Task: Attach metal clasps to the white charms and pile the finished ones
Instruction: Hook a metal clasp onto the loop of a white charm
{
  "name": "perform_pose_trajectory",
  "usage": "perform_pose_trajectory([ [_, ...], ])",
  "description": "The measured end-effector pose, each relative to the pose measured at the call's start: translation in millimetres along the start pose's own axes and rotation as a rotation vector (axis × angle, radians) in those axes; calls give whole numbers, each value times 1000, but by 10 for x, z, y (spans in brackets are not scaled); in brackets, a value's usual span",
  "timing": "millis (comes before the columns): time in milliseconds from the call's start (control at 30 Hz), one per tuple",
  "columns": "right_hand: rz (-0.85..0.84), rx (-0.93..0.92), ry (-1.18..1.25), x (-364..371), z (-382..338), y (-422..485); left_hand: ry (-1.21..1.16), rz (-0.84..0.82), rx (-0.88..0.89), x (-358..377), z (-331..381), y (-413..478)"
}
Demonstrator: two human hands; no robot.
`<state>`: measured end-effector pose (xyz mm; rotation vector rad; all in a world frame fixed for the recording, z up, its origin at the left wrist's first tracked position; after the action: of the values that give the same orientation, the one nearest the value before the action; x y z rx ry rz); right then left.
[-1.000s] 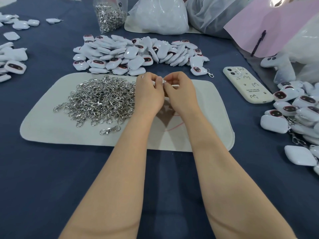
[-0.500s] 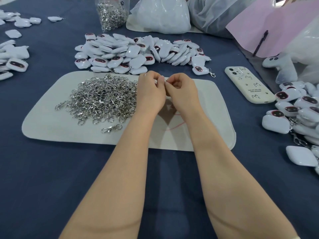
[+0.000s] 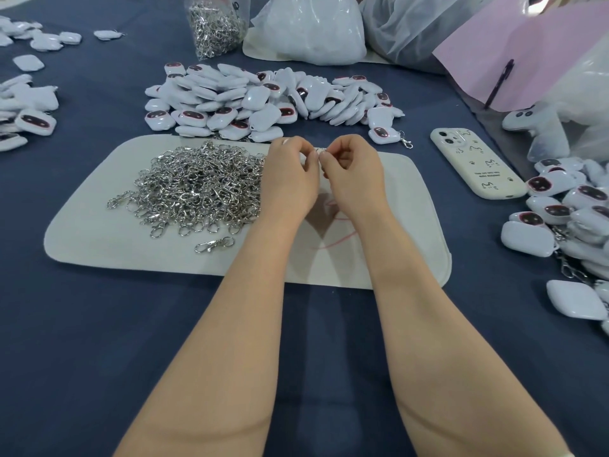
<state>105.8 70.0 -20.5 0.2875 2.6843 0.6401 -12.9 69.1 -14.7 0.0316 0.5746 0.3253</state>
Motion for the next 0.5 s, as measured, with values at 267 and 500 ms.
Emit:
perform_pose_trajectory([
  [267, -59, -140, -77, 36, -108, -25, -56, 23, 17, -47, 28, -38],
  [500, -25, -156, -111, 13, -109, -37, -61, -40, -35, -1, -14, 16],
])
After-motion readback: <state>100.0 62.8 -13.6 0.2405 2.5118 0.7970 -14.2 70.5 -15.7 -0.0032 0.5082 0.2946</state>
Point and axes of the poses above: each hand's wrist, its own y-axis towards the middle knuckle, its own x-axis out of the palm, z = x × y, the point moved 7 cm from there along y, towards the middle knuckle, and after that the axes turned 14 degrees about -x, right-handed, at the moved point
